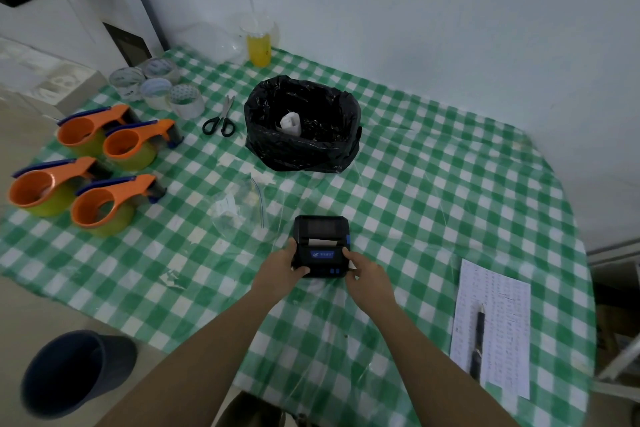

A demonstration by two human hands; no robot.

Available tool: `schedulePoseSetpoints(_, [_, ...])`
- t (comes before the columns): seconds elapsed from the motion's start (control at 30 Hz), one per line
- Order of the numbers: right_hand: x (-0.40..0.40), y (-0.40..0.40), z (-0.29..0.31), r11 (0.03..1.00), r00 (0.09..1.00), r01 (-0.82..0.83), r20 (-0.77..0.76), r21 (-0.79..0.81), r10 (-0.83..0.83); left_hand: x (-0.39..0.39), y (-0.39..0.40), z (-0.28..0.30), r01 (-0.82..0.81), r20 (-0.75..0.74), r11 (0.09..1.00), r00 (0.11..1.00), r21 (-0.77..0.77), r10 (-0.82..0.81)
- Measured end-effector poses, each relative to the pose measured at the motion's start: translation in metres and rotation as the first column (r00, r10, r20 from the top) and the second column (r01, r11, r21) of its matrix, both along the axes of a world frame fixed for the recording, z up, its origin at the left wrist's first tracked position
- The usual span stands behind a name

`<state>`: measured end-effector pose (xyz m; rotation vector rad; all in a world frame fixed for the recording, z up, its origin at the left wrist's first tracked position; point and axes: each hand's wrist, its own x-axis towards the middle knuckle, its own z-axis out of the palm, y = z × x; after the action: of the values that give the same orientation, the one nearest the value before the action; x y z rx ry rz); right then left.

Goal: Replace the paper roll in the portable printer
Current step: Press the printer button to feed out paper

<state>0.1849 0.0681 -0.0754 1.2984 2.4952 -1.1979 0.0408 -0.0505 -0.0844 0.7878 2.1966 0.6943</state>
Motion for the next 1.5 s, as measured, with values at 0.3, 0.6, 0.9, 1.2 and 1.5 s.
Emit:
schedulePoseSetpoints(0.3, [0.0,-0.002,0.002,1.0,1.0,0.012,0.002,-0.015,-0.012,0.0,-0.002,0.001,-0.002,-0.003,1.0,1.0,0.002,0.002])
schedulePoseSetpoints(0.6, [0.001,-0.003,0.005,0.999,1.0,0.026,0.012,-0.038,-0.026,0.001,-0.001,0.001,-0.015,0.03,1.0,0.999,0.015,0.014])
schedulePoseSetpoints(0.9, [0.003,-0.001,0.003,0.999,1.0,0.024,0.006,-0.039,-0.024,-0.007,-0.002,-0.002,-0.062,0.164,0.997,0.985,0.037,0.055])
schedulePoseSetpoints(1.2, [0.001,-0.003,0.006,0.986,0.993,0.105,-0.047,-0.129,-0.112,-0.012,0.0,0.0,-0.133,0.162,0.988,0.98,0.079,0.119])
schedulePoseSetpoints(1.5, [-0.007,-0.003,0.007,0.993,0.994,0.11,0.005,-0.049,-0.11,-0.009,0.003,0.0,-0.115,0.105,0.993,0.988,0.033,0.111])
